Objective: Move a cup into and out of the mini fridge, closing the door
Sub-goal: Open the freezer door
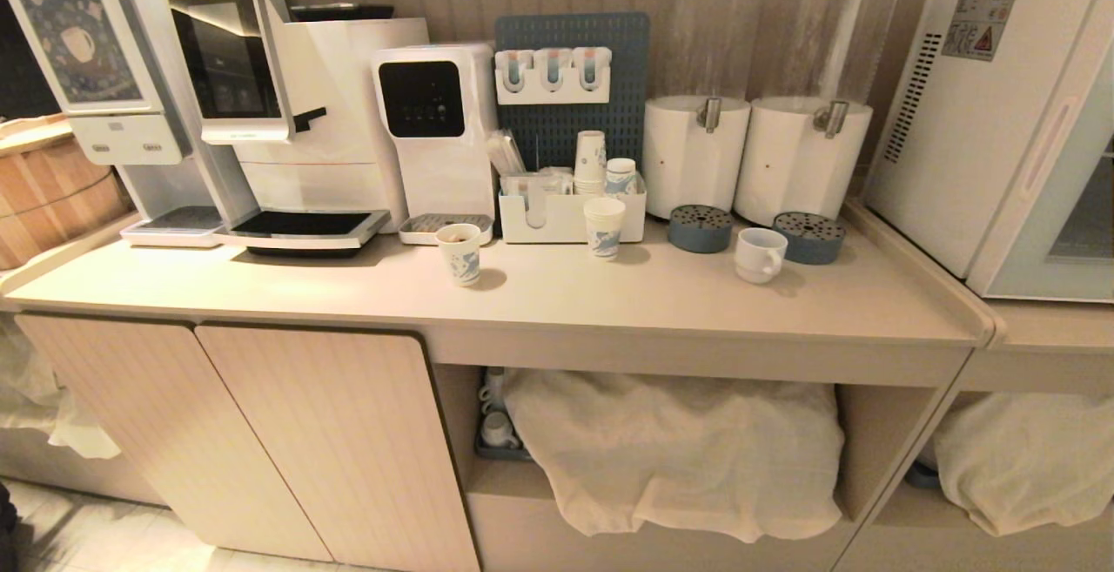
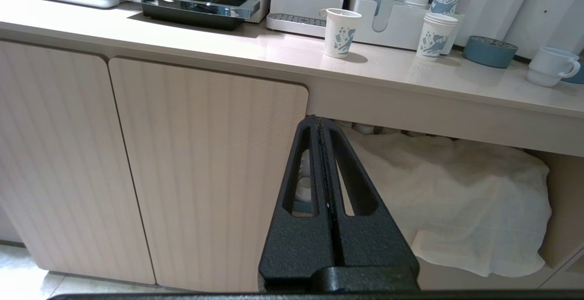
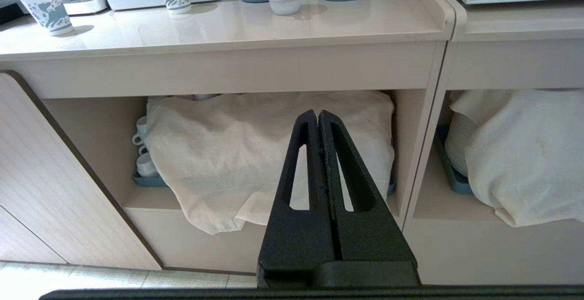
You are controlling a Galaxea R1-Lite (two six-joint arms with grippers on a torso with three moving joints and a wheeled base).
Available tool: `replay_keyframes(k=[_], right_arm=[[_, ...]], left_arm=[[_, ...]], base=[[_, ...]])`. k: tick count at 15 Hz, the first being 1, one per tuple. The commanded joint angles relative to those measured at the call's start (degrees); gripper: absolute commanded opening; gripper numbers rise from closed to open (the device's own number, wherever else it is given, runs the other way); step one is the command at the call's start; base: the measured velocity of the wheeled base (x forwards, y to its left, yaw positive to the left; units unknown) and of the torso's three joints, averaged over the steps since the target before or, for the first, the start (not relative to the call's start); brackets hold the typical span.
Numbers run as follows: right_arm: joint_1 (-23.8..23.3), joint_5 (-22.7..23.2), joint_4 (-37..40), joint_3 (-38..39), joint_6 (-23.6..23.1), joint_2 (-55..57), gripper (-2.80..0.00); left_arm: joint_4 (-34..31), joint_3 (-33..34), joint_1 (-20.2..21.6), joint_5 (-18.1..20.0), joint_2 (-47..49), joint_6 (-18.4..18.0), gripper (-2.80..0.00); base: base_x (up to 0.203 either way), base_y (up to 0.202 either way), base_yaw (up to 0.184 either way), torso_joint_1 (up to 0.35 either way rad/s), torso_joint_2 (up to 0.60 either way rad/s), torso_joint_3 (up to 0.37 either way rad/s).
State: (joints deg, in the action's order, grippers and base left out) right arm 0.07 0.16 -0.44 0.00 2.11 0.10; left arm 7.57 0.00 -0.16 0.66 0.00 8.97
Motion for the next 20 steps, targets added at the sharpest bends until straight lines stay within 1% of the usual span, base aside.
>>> replay_keyframes(k=[1,5,7,20], right_arm=[[0.0,0.0,0.0,0.0,0.1,0.1,-2.80],[0.0,0.0,0.0,0.0,0.1,0.1,-2.80],[0.0,0.0,0.0,0.0,0.1,0.1,-2.80],[0.0,0.0,-0.1,0.0,0.1,0.1,-2.80]], left_arm=[[0.1,2.3,0.0,0.0,-0.3,0.1,-2.80],[0.1,2.3,0.0,0.0,-0.3,0.1,-2.80],[0.1,2.3,0.0,0.0,-0.3,0.1,-2.80],[0.1,2.3,0.0,0.0,-0.3,0.1,-2.80]], base=[[0.000,0.000,0.000,0.000,0.00,0.000],[0.000,0.000,0.000,0.000,0.00,0.000],[0.001,-0.090,0.015,0.002,0.01,0.002],[0.000,-0.195,0.001,0.003,0.00,0.002]])
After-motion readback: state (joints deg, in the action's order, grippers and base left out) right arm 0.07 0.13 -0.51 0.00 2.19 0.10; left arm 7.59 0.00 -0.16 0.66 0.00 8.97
